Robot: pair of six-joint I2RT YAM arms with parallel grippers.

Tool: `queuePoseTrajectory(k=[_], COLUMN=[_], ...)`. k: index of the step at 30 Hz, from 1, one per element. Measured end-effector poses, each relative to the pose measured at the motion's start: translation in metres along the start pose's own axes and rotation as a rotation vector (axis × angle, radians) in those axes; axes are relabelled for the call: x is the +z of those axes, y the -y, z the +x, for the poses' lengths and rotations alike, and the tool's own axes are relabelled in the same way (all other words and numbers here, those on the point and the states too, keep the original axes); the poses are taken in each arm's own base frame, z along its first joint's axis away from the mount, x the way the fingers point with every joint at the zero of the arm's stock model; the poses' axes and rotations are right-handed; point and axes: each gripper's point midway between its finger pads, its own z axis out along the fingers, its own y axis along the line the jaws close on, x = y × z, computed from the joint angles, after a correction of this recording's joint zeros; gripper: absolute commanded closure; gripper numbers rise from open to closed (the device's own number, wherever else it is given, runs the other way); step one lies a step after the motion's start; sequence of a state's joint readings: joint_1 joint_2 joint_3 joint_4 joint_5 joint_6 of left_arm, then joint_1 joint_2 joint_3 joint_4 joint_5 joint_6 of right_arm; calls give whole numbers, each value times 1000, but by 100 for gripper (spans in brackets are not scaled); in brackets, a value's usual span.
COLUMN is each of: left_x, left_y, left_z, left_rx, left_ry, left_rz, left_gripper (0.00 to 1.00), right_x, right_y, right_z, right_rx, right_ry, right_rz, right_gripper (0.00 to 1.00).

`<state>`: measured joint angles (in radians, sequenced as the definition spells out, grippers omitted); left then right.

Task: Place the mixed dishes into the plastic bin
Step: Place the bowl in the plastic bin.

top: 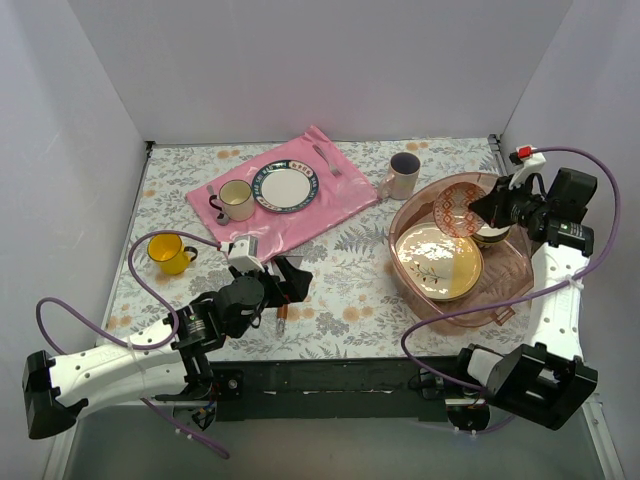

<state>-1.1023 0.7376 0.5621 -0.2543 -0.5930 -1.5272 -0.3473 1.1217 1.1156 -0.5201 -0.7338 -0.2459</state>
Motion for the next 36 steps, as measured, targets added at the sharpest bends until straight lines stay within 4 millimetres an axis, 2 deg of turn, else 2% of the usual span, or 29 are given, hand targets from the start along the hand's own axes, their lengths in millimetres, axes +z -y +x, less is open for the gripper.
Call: queuePoseTrajectory(k=[12,23,36], left_x=[1,1,1], left_y=[-3,-4,-6], left_z=[5,4,3], left_rx=[-12,-17,-23], left_ry=[-18,-18,-14], left_rz=[-1,0,0], left_gripper=[2,2,2], right_x=[-7,-12,-10], right_y=[46,79,123], right_z=[9,15,26], right_rx=[59,115,195], right_ry=[-16,-23,-43], right_rz=[145,264,430], right_gripper=[99,99,99])
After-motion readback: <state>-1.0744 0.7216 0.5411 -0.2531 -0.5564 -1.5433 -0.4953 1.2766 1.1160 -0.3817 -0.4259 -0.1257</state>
